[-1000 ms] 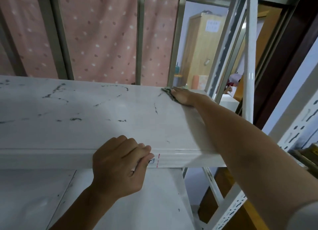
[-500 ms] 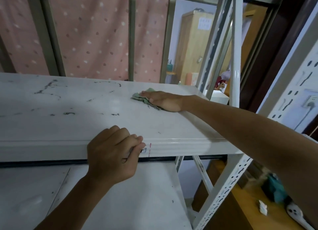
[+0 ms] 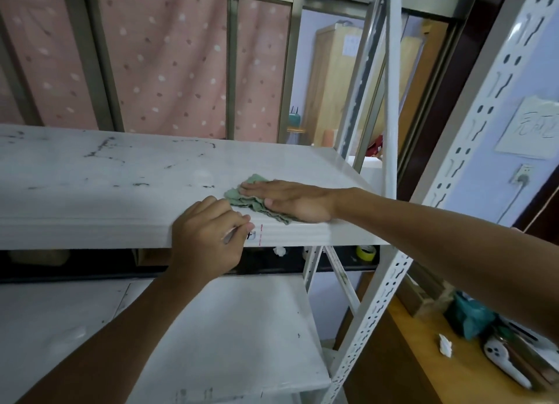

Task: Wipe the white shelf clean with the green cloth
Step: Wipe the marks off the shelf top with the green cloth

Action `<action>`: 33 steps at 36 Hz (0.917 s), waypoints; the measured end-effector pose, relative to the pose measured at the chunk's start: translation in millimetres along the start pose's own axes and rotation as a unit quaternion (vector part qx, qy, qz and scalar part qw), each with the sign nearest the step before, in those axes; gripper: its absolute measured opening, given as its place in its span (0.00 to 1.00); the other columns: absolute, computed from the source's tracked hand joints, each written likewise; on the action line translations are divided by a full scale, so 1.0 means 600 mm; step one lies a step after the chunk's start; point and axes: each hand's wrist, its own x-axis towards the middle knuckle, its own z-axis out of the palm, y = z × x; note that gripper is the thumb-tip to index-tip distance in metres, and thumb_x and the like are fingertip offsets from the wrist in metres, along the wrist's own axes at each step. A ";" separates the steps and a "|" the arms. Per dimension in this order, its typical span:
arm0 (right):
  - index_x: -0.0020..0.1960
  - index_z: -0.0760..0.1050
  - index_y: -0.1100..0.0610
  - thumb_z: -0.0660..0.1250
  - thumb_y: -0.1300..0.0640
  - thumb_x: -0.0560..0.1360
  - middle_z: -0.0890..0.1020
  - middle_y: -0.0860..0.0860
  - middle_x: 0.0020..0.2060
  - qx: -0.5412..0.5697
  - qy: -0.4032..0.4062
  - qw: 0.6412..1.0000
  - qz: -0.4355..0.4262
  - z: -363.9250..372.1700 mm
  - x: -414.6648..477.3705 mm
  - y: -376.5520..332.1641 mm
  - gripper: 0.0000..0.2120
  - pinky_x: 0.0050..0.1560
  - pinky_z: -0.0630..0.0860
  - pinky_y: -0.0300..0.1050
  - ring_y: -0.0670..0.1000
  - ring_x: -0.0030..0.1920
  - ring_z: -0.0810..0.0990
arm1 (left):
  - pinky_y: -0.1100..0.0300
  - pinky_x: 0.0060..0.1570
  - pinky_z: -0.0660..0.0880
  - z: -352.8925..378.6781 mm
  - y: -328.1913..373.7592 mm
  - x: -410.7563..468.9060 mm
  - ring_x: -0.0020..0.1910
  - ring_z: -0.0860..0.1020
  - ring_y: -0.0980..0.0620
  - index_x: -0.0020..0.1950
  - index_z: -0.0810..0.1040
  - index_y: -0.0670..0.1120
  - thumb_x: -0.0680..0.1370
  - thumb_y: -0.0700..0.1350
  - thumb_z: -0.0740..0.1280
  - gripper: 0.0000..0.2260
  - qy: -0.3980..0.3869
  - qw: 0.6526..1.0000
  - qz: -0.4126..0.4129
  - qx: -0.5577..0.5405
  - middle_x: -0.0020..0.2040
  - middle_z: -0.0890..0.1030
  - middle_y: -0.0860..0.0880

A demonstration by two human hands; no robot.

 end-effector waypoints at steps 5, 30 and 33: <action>0.80 0.49 0.40 0.45 0.43 0.85 0.50 0.38 0.79 0.020 0.009 0.999 0.041 -0.011 0.000 -0.005 0.23 0.77 0.41 0.45 0.42 0.79 0.45 | 0.56 0.32 0.74 -0.003 0.003 0.007 0.33 0.77 0.46 0.39 0.86 0.43 0.76 0.43 0.76 0.07 -0.013 1.000 -0.009 0.006 0.34 0.82 0.49; 0.81 0.49 0.45 0.42 0.40 0.83 0.51 0.45 0.80 0.023 0.110 0.942 0.317 -0.031 -0.095 0.104 0.27 0.78 0.45 0.58 0.52 0.80 0.48 | 0.54 0.30 0.74 0.001 -0.005 0.003 0.32 0.77 0.45 0.38 0.86 0.44 0.75 0.41 0.77 0.06 -0.002 1.000 -0.023 0.003 0.34 0.81 0.49; 0.81 0.48 0.48 0.41 0.42 0.84 0.50 0.48 0.81 0.002 0.112 0.937 0.330 -0.019 -0.113 0.089 0.27 0.79 0.45 0.55 0.52 0.80 0.47 | 0.55 0.31 0.73 0.001 -0.003 0.003 0.32 0.77 0.45 0.38 0.85 0.44 0.75 0.41 0.77 0.06 -0.001 1.000 -0.023 0.007 0.34 0.81 0.49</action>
